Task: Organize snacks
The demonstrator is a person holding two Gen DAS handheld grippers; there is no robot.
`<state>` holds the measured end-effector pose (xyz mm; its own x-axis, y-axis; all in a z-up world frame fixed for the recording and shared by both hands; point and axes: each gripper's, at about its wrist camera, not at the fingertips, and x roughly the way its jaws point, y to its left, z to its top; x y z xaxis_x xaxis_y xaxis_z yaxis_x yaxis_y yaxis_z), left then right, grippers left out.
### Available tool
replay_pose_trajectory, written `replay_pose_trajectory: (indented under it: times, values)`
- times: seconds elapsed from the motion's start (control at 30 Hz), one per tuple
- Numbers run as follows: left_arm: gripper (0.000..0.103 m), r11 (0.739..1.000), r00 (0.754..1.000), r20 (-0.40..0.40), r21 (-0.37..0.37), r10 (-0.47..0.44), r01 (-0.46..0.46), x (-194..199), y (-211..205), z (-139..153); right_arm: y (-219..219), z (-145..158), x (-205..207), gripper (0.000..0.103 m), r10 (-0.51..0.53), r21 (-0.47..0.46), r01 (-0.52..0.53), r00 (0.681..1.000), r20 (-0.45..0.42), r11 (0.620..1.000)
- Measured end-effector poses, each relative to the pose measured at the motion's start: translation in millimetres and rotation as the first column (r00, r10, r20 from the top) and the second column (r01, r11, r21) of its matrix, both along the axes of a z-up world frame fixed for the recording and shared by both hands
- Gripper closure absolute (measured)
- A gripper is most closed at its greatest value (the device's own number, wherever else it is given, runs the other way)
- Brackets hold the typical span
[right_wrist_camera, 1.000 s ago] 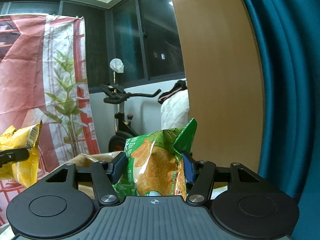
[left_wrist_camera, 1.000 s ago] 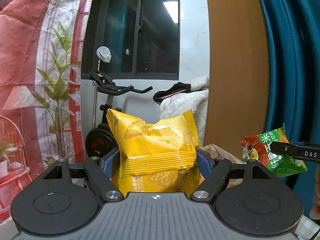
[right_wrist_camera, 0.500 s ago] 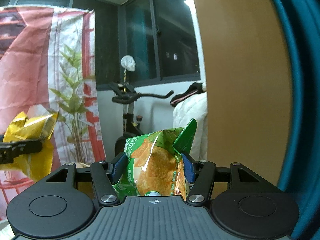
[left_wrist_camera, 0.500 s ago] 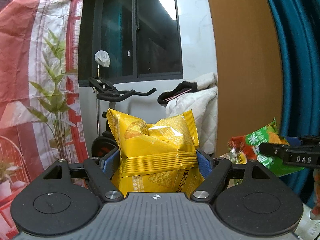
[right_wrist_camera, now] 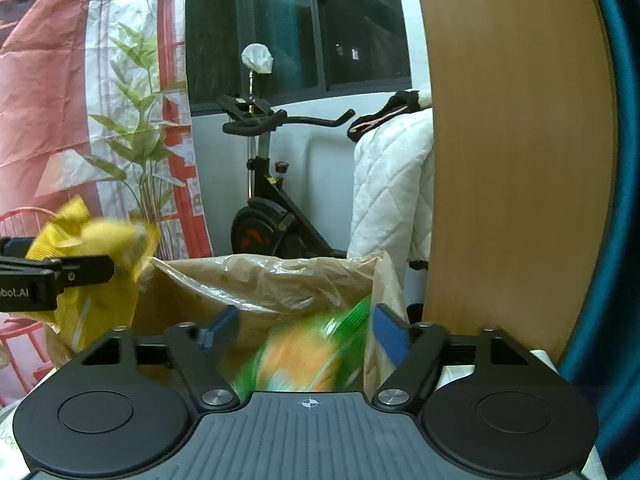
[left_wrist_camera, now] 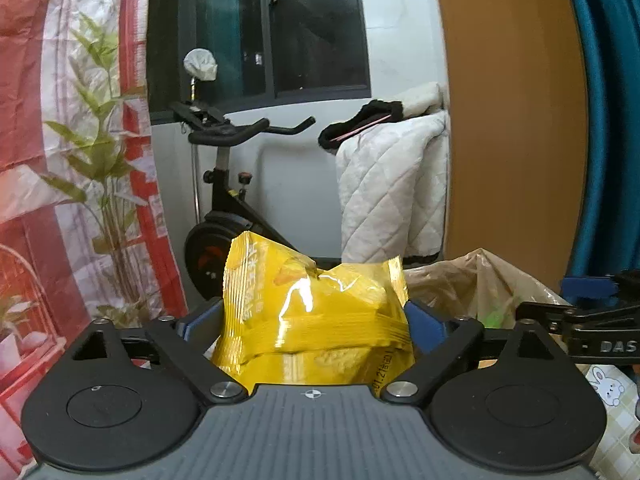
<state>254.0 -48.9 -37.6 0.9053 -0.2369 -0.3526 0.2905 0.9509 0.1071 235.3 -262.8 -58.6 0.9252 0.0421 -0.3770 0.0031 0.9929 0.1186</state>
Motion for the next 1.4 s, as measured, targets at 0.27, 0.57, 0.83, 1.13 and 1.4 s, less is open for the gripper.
replay_pose_trajectory:
  times: [0.27, 0.57, 0.83, 1.13, 1.4]
  values:
    - [0.007, 0.998, 1.0, -0.024, -0.057, -0.003, 0.002, -21.8, 15.6, 10.5, -1.3, 6.7, -35.3, 0.005, 0.025, 0.0, -0.025, 1.0, 0.018, 1.0]
    - [0.007, 0.993, 0.999, -0.043, -0.122, -0.011, 0.006, -66.8, 39.9, 11.5, -7.8, 4.1, -79.2, 0.001, 0.002, 0.01, -0.002, 1.0, 0.023, 1.0]
    - [0.007, 0.984, 0.999, -0.038, -0.173, 0.022, -0.028, -85.6, 55.5, 6.8, -20.3, -13.4, -110.9, 0.001, -0.002, 0.061, 0.0, 1.0, 0.024, 0.998]
    - [0.007, 0.981, 0.999, -0.026, -0.189, 0.034, -0.038, -90.7, 64.1, 13.4, -29.3, -31.6, -123.4, 0.0, -0.018, 0.102, 0.016, 1.0, 0.015, 0.995]
    - [0.007, 0.98, 0.997, -0.071, -0.192, 0.031, -0.045, -87.7, 65.0, -1.0, -18.5, -35.1, -123.3, 0.0, 0.008, 0.098, -0.009, 1.0, 0.011, 0.995]
